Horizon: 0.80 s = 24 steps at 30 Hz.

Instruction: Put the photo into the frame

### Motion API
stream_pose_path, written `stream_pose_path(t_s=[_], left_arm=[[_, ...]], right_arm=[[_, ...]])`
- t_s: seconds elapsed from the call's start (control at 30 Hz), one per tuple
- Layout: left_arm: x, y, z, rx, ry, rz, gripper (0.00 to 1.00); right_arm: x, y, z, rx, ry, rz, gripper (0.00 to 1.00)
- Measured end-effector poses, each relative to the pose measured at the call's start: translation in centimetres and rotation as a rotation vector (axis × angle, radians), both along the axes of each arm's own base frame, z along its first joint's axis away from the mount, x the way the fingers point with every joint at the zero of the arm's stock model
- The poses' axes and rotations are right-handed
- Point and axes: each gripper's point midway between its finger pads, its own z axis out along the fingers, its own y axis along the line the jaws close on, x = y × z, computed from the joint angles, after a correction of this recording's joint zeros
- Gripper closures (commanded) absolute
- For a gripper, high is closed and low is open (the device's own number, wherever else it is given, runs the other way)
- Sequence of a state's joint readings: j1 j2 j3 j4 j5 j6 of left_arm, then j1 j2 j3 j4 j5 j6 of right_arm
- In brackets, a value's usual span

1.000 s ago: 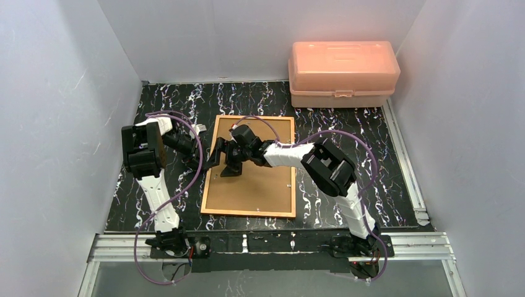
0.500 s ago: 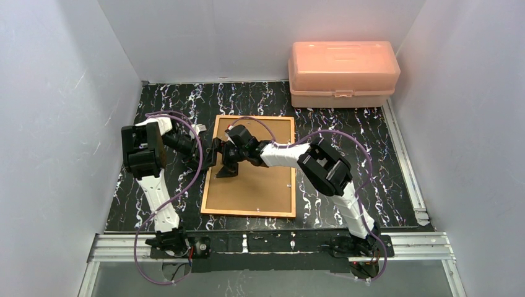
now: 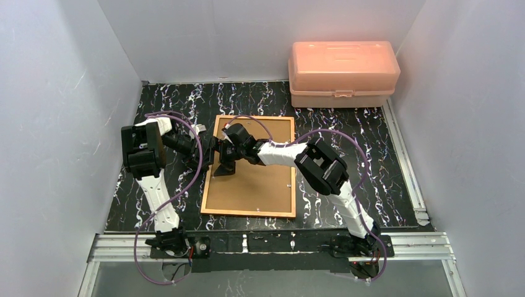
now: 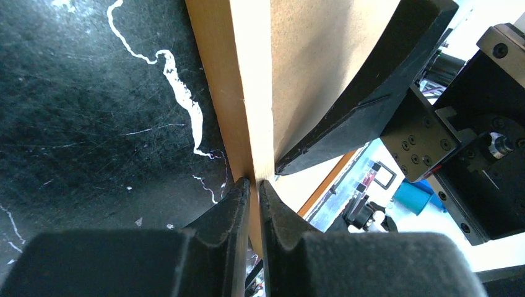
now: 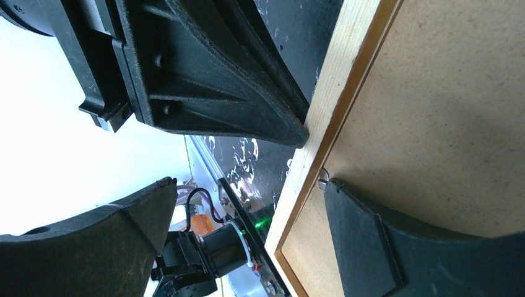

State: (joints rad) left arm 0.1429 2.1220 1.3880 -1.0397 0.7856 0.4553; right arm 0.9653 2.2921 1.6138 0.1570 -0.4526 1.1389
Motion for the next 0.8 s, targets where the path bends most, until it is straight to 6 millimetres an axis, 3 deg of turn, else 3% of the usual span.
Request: stream_pose_path(t_s=[0.8], left_arm=[[-0.03,-0.04,0.03,-0.003,0.001,0.000,0.94]], right_arm=[[-0.49,0.85,0.12,0.019,-0.013,0.062,0.01]])
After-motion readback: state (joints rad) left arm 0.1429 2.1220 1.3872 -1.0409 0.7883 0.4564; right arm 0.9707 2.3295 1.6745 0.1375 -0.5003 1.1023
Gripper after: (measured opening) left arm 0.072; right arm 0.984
